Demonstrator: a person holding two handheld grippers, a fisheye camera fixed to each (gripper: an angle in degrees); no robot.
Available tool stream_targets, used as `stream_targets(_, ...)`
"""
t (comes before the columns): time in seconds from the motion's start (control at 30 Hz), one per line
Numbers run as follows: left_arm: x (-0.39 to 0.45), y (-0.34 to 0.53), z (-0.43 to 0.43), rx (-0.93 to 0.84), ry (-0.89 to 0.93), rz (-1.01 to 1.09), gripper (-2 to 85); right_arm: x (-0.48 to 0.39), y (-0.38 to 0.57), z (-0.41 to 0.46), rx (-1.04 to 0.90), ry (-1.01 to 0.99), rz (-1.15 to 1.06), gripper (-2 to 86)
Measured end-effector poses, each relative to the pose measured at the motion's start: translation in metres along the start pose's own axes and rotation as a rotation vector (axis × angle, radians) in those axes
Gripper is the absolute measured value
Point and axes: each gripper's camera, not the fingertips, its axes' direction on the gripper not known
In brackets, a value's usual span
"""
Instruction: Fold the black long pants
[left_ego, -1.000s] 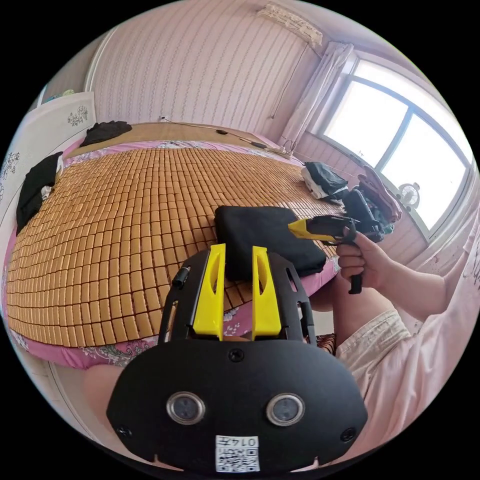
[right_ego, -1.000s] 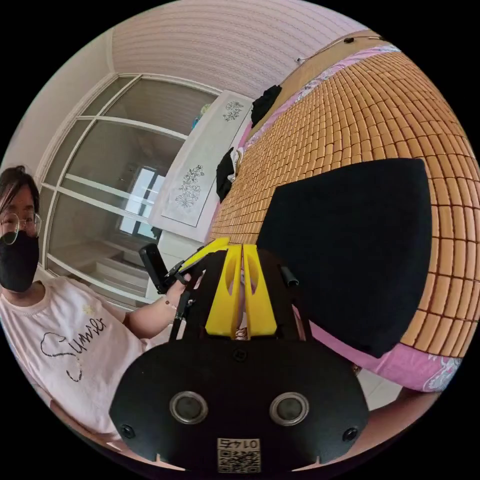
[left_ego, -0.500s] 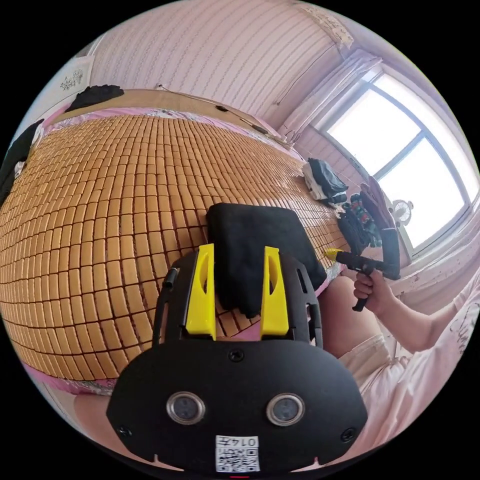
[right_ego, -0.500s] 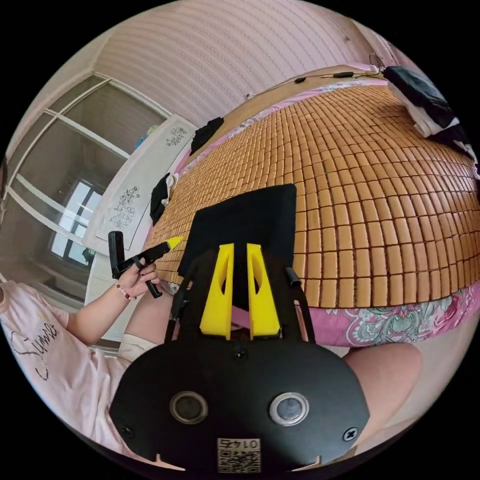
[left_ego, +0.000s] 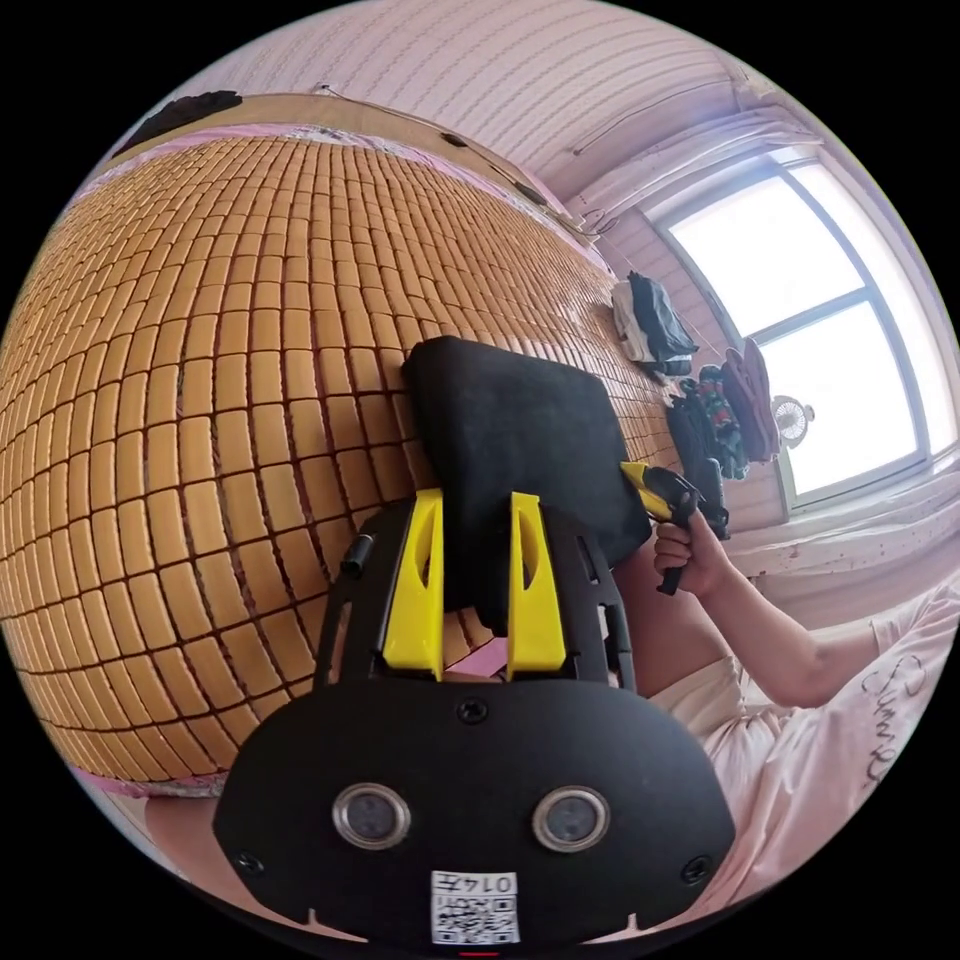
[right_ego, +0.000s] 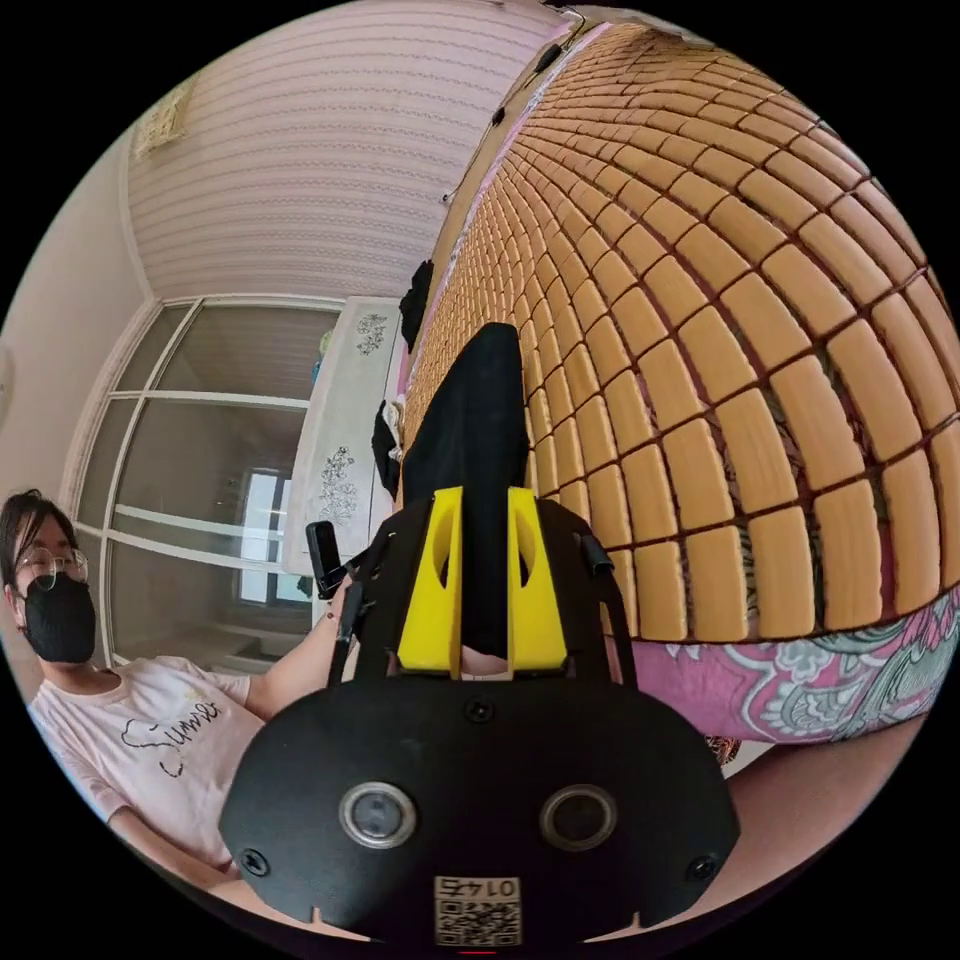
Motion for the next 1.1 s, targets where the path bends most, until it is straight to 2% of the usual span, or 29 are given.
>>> stream_targets(0.1,0.002,0.004,-0.004,0.025,-0.011,-0.049,7.3,-0.066,-0.008,0.003,-0.064,0.063,-0.201,6.0)
stream_targets(0.2,0.014,0.015,0.001,0.138,-0.015,-0.125,6.4,-0.157,-0.025,0.008,-0.156,0.177,-0.498,5.4)
stream_targets(0.27,0.025,0.017,0.011,0.207,0.067,-0.159,6.3,-0.221,-0.038,-0.001,-0.208,0.256,-0.71,5.2)
stream_targets(0.37,0.058,0.003,0.03,0.308,0.199,-0.139,6.2,-0.273,-0.063,-0.032,-0.246,0.342,-0.85,5.2)
stream_targets(0.5,0.127,-0.057,0.06,0.359,0.27,-0.016,6.1,-0.304,-0.105,-0.093,-0.201,0.471,-0.849,5.1)
stream_targets(0.7,0.261,-0.181,0.111,0.455,0.323,0.177,6.4,-0.355,-0.193,-0.208,0.015,0.858,-0.764,6.4)
stream_targets(0.8,0.323,-0.234,0.153,0.444,0.215,0.187,7.9,-0.355,-0.259,-0.24,-0.005,1.052,-0.538,6.9)
stream_targets(0.87,0.347,-0.26,0.192,0.33,0.129,0.148,8.4,-0.352,-0.278,-0.233,0.014,1.173,-0.434,6.2)
stream_targets(0.93,0.36,-0.275,0.238,0.196,0.033,0.126,8.2,-0.357,-0.272,-0.206,-0.043,1.146,-0.507,6.5)
stream_targets(1.0,0.362,-0.277,0.259,0.111,0.002,0.13,7.9,-0.364,-0.26,-0.17,-0.149,1.201,-0.587,7.1)
stream_targets(1.1,0.363,-0.266,0.257,0.138,-0.011,0.202,7.4,-0.384,-0.23,-0.107,-0.24,1.356,-0.735,7.1)
